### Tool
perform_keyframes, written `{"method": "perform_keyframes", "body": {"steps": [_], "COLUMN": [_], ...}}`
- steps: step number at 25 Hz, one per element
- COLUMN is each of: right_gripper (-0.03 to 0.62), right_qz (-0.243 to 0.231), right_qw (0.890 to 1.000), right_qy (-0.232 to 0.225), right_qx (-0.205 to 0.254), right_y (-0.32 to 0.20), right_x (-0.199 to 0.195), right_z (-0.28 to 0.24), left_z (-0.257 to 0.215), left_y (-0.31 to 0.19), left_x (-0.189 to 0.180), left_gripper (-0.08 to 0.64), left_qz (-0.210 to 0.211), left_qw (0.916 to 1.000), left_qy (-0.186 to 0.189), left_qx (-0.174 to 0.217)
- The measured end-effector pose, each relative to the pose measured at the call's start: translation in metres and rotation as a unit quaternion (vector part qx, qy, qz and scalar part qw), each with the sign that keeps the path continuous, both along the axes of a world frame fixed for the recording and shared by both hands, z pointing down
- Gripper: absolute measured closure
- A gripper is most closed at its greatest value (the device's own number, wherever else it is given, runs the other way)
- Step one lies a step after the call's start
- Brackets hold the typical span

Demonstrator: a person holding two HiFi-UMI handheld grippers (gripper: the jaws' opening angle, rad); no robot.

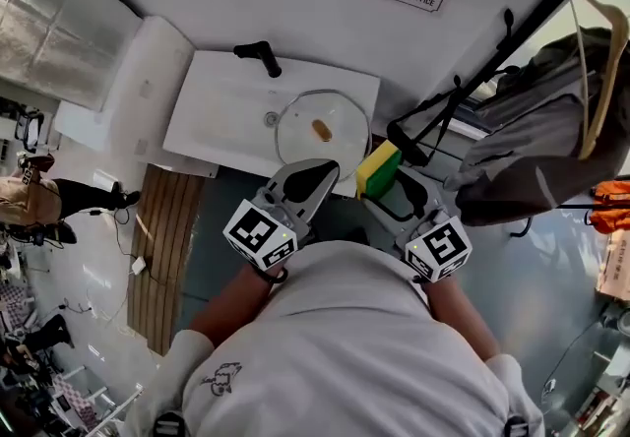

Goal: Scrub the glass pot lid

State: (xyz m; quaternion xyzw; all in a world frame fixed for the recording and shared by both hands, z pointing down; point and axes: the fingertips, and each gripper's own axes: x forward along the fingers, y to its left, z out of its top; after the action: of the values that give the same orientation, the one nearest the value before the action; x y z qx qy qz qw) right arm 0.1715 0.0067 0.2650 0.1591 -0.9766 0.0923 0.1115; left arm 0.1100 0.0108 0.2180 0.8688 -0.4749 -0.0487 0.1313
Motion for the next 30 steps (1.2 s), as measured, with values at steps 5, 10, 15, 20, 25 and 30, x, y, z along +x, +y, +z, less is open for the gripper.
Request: {"method": "perform_keyframes", "body": {"steps": [5, 10, 15, 20, 25, 30], "right_gripper": [0.296, 0.296, 0.296, 0.296, 0.296, 0.296], "right_qz": [0.037, 0.074, 0.116, 0.165, 0.181, 0.181], "right_qw": [0.999, 0.997, 0.993, 0.986, 0.981, 0.979], "right_qy": [0.006, 0.013, 0.021, 0.036, 0.061, 0.081], "right_qx": [-0.016, -0.018, -0.025, -0.015, -0.017, -0.047], "right_y": [-0.014, -0.030, -0.041, -0.048, -0.047, -0.047], "right_x": [-0.045, -0.085, -0.116, -0.138, -0.157, -0.162], "right_z": [0.007, 0.008, 0.016, 0.021, 0.038, 0.068], "left_z": [0.000, -0.002, 0.011, 0.025, 0.050, 0.088], "left_y": [-0.017, -0.035, -0.046, -0.050, -0.062, -0.077], "left_x": [-0.036, -0.084, -0.121, -0.147, -0.171, -0.185], "left_gripper": [0.561, 0.561, 0.561, 0.561, 0.560, 0.552], "left_qz": [0.059, 0.100, 0.147, 0.194, 0.203, 0.191], "left_qw": [0.9982, 0.9948, 0.9891, 0.9808, 0.9783, 0.9791], "left_qy": [0.003, 0.016, 0.002, 0.000, -0.001, -0.008], "left_qx": [0.000, -0.007, -0.008, -0.022, -0.044, -0.070]}}
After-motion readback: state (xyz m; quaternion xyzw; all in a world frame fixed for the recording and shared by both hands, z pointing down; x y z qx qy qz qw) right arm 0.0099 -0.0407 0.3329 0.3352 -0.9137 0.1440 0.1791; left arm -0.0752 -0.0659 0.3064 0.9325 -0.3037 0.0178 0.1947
